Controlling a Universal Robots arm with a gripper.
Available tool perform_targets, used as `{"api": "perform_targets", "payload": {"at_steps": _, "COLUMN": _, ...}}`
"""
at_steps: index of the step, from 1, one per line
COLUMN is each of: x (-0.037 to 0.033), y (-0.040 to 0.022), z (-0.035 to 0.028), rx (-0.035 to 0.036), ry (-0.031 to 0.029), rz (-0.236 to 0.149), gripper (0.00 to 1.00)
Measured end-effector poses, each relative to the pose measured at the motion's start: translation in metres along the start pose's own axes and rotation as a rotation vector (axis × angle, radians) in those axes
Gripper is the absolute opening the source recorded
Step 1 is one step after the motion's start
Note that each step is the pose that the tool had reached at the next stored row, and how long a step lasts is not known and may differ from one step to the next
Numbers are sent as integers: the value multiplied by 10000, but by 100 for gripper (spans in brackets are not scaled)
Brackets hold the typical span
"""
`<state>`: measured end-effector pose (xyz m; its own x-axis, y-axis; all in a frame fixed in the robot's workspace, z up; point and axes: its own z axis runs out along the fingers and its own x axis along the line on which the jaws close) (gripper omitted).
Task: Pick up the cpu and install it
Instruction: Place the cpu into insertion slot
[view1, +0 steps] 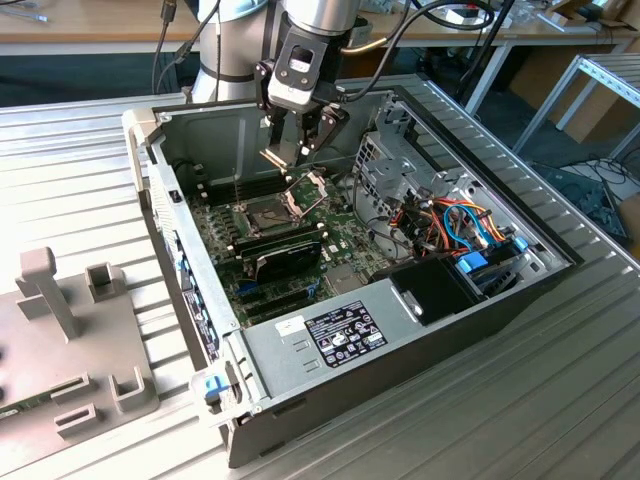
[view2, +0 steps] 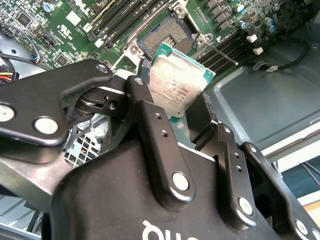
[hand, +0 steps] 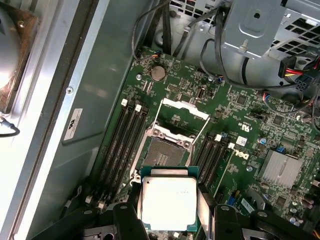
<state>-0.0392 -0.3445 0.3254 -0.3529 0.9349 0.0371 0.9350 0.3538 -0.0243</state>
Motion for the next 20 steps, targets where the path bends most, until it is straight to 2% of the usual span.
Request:
{"api": "perform_targets", "payload": {"at_steps": 3, "x": 0, "y": 0, "z": 0, "rx": -1, "ry": 1, "rz": 26, "gripper": 54}}
{"api": "perform_targets", "payload": {"at_steps": 8, "x": 0, "y": 0, "z": 5, "rx": -37, "ry": 24, "rz": 977, "gripper": 54}}
{"api": "perform_targets", "payload": {"at_steps": 10, "x": 0, "y": 0, "z": 9, "rx": -57, "ry": 38, "rz": 1551, "gripper": 54}}
{"api": "perform_targets", "payload": {"at_steps": 19, "x": -1, "y": 1, "z": 32, "rx": -114, "ry": 75, "rz": 3042, "gripper": 54}}
{"api": "perform_targets", "payload": {"at_steps": 20, "x": -1, "y": 1, "z": 39, "rx": -124, "ry": 82, "rz": 3342, "gripper": 54}}
